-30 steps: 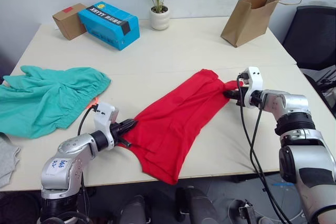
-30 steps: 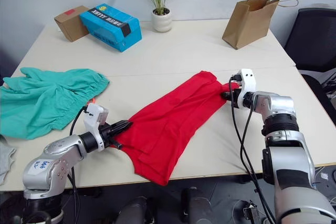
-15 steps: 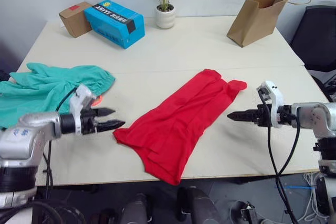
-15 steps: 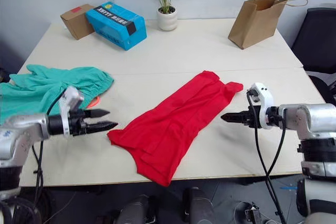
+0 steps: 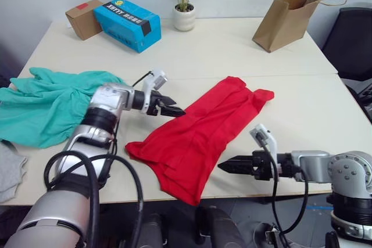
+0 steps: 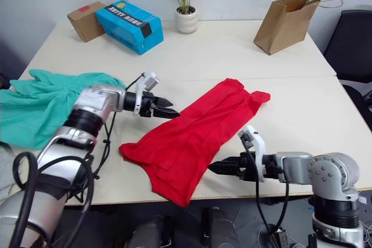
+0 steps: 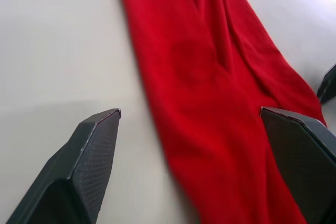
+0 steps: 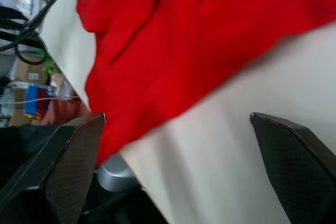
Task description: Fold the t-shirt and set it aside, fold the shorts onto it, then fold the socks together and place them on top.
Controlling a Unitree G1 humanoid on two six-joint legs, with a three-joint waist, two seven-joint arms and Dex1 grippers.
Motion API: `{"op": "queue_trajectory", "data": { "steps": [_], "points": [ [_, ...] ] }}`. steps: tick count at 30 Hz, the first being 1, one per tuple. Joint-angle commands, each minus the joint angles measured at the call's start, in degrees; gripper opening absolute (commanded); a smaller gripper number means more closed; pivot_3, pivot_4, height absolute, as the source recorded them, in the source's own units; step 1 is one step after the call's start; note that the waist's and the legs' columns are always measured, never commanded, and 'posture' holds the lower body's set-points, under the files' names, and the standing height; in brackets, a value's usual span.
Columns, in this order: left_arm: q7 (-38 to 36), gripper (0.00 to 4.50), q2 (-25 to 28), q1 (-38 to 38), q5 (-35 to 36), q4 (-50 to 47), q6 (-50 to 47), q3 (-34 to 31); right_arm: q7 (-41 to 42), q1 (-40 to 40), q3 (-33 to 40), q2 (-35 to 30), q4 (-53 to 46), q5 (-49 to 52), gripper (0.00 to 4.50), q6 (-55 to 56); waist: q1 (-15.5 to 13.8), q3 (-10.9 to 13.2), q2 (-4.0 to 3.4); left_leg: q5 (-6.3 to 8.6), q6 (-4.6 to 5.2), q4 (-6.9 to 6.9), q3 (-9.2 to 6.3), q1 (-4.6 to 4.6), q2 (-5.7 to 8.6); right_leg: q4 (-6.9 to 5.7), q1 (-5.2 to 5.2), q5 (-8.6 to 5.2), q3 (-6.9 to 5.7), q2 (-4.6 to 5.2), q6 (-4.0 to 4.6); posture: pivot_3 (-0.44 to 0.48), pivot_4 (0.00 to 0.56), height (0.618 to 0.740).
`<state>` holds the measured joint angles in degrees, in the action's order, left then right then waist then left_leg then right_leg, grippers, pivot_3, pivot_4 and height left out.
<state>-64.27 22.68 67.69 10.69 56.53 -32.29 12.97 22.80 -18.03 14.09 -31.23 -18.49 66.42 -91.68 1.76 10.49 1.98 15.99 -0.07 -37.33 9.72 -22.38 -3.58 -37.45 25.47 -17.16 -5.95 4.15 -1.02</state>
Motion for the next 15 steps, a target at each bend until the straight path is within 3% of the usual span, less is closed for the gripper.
{"op": "queue_trajectory", "data": {
  "steps": [1,8,13,15],
  "points": [
    [2.04,4.46,-3.04,5.14,-3.81,9.56,6.21,-0.85,-8.96,0.66,-0.89,0.65,0.59,10.42,4.50,-0.82,0.05,0.01,0.02,0.00,0.00,0.01,-0.01,0.00,0.00,0.00,0.00,0.00,0.00,0.01,0.00,0.000,0.150,0.740],
    [7.14,4.46,-8.51,7.14,-7.67,17.13,10.15,-3.32,-25.72,1.46,-5.47,7.35,1.24,20.56,4.50,2.48,-0.01,0.01,0.07,-0.03,-0.03,0.06,-0.05,0.03,-0.03,-0.01,0.00,-0.01,-0.02,0.00,0.00,0.000,0.150,0.740],
    [9.24,4.46,-10.44,6.88,-7.15,18.38,9.62,-7.35,-33.84,1.10,-10.22,8.15,2.20,24.98,4.50,7.49,0.03,-0.02,0.12,-0.06,0.04,0.03,-0.06,0.06,-0.01,-0.06,-0.04,0.00,0.01,0.03,-0.01,0.000,0.150,0.740],
    [8.47,4.06,-11.08,6.63,-7.77,18.53,9.24,-7.83,-35.73,0.76,-11.79,7.93,2.74,26.19,4.13,9.35,0.04,-0.03,0.14,-0.07,0.03,0.04,-0.06,0.08,-0.01,-0.08,-0.04,-0.01,0.00,0.02,-0.01,0.000,0.150,0.740]
  ]
}}
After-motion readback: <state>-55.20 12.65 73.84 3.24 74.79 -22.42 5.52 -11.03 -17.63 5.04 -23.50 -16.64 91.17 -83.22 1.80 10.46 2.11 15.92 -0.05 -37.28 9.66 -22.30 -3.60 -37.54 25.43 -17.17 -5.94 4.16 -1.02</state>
